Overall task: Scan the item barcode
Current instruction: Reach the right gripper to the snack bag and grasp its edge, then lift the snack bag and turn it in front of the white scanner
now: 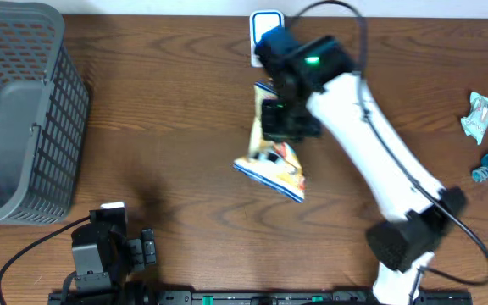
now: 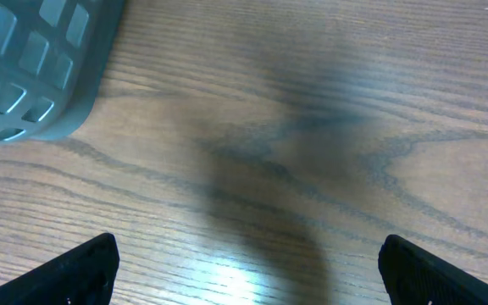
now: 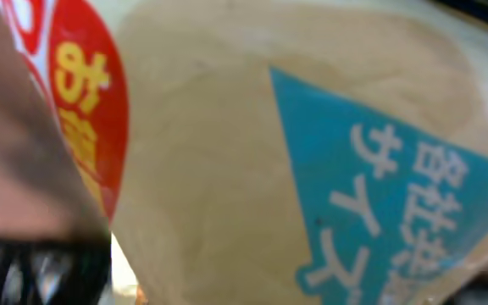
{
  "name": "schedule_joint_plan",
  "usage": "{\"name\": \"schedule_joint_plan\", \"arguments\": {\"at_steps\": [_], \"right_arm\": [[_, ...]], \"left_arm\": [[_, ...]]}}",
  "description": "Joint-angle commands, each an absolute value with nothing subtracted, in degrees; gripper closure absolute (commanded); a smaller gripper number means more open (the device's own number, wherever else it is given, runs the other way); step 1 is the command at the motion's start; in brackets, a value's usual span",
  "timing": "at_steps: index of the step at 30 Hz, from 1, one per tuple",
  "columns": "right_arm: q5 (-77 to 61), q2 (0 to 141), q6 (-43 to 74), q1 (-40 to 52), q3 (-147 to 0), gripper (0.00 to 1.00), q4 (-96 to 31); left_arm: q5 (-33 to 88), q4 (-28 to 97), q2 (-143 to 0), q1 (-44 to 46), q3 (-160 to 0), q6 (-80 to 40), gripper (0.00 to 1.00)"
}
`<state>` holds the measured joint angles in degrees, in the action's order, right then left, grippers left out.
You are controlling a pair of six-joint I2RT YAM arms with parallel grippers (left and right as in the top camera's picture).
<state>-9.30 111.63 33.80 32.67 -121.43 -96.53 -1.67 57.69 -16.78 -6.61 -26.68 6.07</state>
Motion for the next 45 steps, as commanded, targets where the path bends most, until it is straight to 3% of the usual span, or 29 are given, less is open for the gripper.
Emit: {"name": "schedule_joint_plan", "arguments": {"at_steps": [1, 11, 16, 25, 28, 32, 45], "right_arm": [[-19.16, 109.16, 32.99, 32.01, -121.84, 0.99, -97.30], [-52.07, 106.85, 35.51, 26.68, -121.84, 0.99, -97.30], [-50.59, 106.87, 45.30, 22.63, -121.82, 0.99, -97.30], [-38.57, 106.87, 82.37, 15.88, -121.82, 0.99, -97.30], [-31.29, 106.89, 87.55, 14.37, -121.82, 0.98, -97.12], [-26.98, 106.87, 78.28, 14.24, -121.82, 0.99, -97.10], [-28.01, 106.69, 16.53, 14.24, -121.82, 0.99, -93.73]], "left_arm": [[-1.98, 57.82, -16.73, -6.44, -26.68, 6.59, 0.02], [-1.98, 57.80, -16.73, -6.44, -26.68, 6.59, 0.02], [-1.98, 57.82, -16.73, -6.44, -26.68, 6.59, 0.02], [-1.98, 57.82, -16.73, -6.44, -26.68, 6.59, 0.02], [-1.98, 57.80, -16.73, -6.44, -26.68, 6.59, 0.02], [-1.98, 57.80, -16.73, -6.44, -26.68, 6.59, 0.02], [-1.98, 57.80, -16.73, -6.44, -26.68, 6.59, 0.02]]}}
